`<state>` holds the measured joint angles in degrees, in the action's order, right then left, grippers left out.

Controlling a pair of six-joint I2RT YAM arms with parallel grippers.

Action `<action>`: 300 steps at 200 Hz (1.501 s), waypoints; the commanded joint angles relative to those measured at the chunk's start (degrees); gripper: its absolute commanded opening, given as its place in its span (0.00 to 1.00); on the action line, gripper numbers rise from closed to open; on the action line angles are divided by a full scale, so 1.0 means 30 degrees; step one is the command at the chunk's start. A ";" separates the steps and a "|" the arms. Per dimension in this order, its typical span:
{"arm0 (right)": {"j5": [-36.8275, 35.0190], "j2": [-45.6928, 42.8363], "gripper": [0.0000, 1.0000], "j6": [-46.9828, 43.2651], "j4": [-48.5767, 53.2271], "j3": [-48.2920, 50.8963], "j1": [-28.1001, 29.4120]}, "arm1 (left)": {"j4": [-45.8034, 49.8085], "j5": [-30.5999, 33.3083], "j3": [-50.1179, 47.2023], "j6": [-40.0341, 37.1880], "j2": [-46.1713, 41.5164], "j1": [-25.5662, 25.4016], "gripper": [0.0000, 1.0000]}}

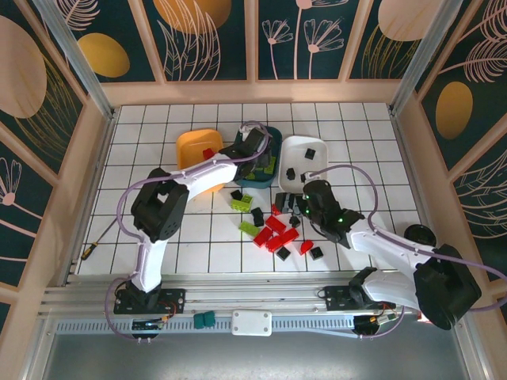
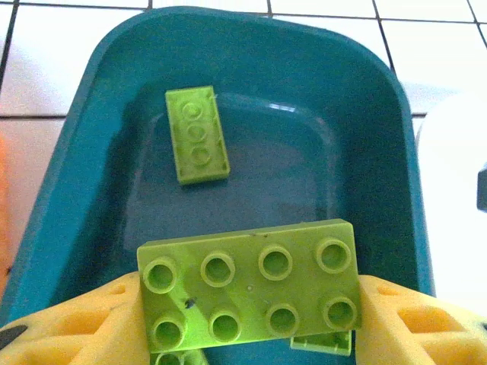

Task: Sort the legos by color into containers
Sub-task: Place the lego in the container, then pick up the lego from the center of the table.

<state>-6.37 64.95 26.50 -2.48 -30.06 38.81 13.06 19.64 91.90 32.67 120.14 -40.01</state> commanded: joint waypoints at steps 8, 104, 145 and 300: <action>0.0308 -0.0434 0.93 0.0850 0.0834 0.0637 0.0190 | 0.0964 -0.0693 0.2297 -0.0400 0.0396 0.0241 0.69; -0.0107 0.4171 0.78 0.0063 -0.0019 -0.1713 0.1073 | -0.4910 -0.4188 -1.0204 0.2292 -1.0944 -0.0006 0.99; -0.1128 0.6535 0.75 -0.0402 0.0837 -0.3193 0.1620 | -0.5372 -0.4104 -1.5403 0.3352 -1.5035 -0.0128 0.98; -0.0736 0.6026 0.32 -0.2589 0.1042 -0.7338 0.3763 | -0.2732 -0.1172 -2.1106 0.4177 -2.2058 -0.0137 0.99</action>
<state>-10.81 86.24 22.35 2.17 -44.97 48.86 1.93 13.39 31.33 44.01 57.65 -40.14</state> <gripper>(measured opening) 0.404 0.987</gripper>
